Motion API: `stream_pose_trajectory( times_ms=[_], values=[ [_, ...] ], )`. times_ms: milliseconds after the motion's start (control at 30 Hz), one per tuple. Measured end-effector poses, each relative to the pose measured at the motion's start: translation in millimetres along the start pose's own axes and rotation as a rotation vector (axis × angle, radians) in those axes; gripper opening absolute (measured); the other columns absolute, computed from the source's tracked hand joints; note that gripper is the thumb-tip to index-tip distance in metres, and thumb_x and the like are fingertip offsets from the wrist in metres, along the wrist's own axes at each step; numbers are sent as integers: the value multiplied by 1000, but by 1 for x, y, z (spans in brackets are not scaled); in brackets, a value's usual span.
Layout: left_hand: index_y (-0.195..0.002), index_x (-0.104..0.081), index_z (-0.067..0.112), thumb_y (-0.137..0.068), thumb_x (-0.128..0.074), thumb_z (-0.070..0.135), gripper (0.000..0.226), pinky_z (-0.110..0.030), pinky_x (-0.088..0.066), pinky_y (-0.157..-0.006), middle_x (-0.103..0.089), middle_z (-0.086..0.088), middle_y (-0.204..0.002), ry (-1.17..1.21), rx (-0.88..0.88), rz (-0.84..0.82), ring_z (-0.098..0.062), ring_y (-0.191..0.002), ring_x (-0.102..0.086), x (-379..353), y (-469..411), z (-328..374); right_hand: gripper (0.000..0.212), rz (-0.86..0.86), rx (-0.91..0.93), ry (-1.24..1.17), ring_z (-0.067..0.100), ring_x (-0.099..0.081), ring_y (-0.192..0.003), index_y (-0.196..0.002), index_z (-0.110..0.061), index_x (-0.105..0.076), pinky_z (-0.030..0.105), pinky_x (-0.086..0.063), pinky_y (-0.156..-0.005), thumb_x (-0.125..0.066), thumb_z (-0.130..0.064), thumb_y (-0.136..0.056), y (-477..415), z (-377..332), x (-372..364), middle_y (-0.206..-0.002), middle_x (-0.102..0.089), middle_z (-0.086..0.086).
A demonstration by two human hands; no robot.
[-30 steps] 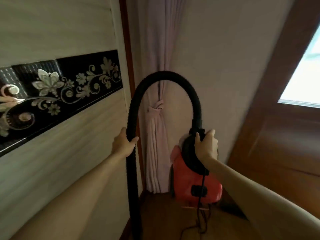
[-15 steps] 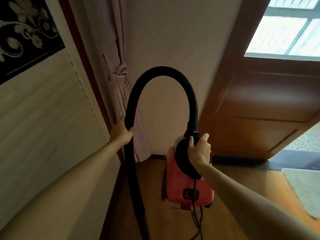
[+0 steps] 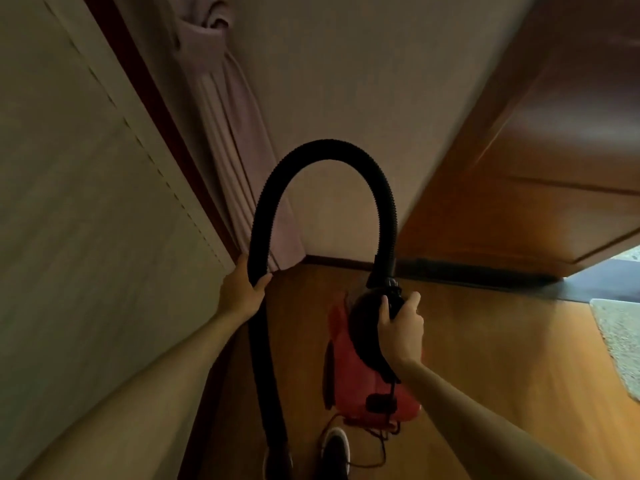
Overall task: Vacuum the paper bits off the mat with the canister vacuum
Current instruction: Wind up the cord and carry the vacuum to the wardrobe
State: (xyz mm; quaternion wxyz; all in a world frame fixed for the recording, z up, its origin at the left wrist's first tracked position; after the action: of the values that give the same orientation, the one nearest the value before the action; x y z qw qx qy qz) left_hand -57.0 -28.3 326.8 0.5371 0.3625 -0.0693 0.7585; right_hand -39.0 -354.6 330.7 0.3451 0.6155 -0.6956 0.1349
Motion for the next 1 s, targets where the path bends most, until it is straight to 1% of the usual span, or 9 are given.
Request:
stream_pose_trajectory(
  times_ms=[67,167,267,400,500,633,800,900,1000],
  values=[
    [-127,-49,18,-97,-60,32,35,-36,-55,-83,-64,-4,-115,19,46,-5,-23,-98,-63,-19,-6,-33,20,-29,-7,14,22,-61,-48,-103,-9,-39,35,-50,-38,-49,-26,-101,-8,17,-24,-68,-60,6],
    [-123,-50,17,-96,-60,34,33,-35,-54,-77,-65,-3,-109,14,73,-22,-22,-93,-64,-49,-26,-80,20,-48,-43,38,21,-63,-51,-101,-10,-39,43,-54,-41,-50,-27,-100,-25,46,-62,-70,-60,5],
    [-124,-50,15,-96,-60,36,37,-41,-56,-82,-65,-7,-113,-16,68,-41,-25,-97,-65,-79,-56,-121,21,-49,-90,55,24,-64,-52,-98,-12,-39,47,-53,-41,-50,-29,-100,-44,78,-102,-71,-61,6],
    [-131,-48,12,-96,-60,30,41,-30,-50,-84,-63,-7,-120,-46,43,-67,-24,-106,-63,-119,-93,-166,21,-23,-130,67,22,-63,-55,-102,-10,-40,49,-55,-45,-48,-29,-100,-71,116,-154,-71,-58,3],
    [-130,-48,8,-96,-61,27,41,-27,-47,-82,-63,-10,-121,-76,38,-65,-27,-109,-63,-143,-120,-201,21,8,-123,77,17,-59,-58,-102,-10,-39,49,-57,-52,-48,-28,-101,-95,140,-190,-73,-53,-2],
    [-135,-44,7,-98,-59,27,45,-25,-42,-83,-59,-13,-128,-118,78,-68,-30,-116,-59,-175,-148,-245,21,38,-111,92,21,-57,-66,-101,-14,-37,48,-59,-61,-48,-31,-100,-128,171,-237,-79,-52,-1],
    [-136,-42,11,-98,-57,32,46,-26,-40,-86,-57,-10,-132,-115,120,-74,-27,-118,-57,-212,-184,-297,23,35,-72,93,9,-50,-57,-106,-10,-36,34,-51,-52,-47,-29,-101,-168,194,-293,-72,-45,-9],
    [-135,-42,12,-98,-57,33,45,-28,-44,-84,-59,-8,-128,-107,135,-74,-24,-113,-59,-232,-201,-323,24,21,-55,91,2,-47,-57,-109,-7,-37,21,-40,-43,-47,-28,-101,-191,207,-321,-73,-44,-10],
    [-134,-43,12,-99,-57,32,43,-28,-44,-82,-58,-5,-121,-101,148,-73,-17,-104,-57,-250,-214,-345,24,14,-46,79,-1,-46,-59,-111,-7,-38,15,-36,-43,-47,-27,-101,-208,222,-345,-77,-47,-8]
  ],
)
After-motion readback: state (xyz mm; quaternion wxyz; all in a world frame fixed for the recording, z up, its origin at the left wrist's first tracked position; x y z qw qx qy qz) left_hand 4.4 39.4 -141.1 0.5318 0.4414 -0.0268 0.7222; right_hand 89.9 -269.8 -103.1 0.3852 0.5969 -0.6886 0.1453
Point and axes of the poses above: each hand's wrist, its own y-axis away from the middle knuckle, its own x-axis out of the back of the hand, z = x × y, the point moved 9 cm from there along -y, towards the middle knuckle
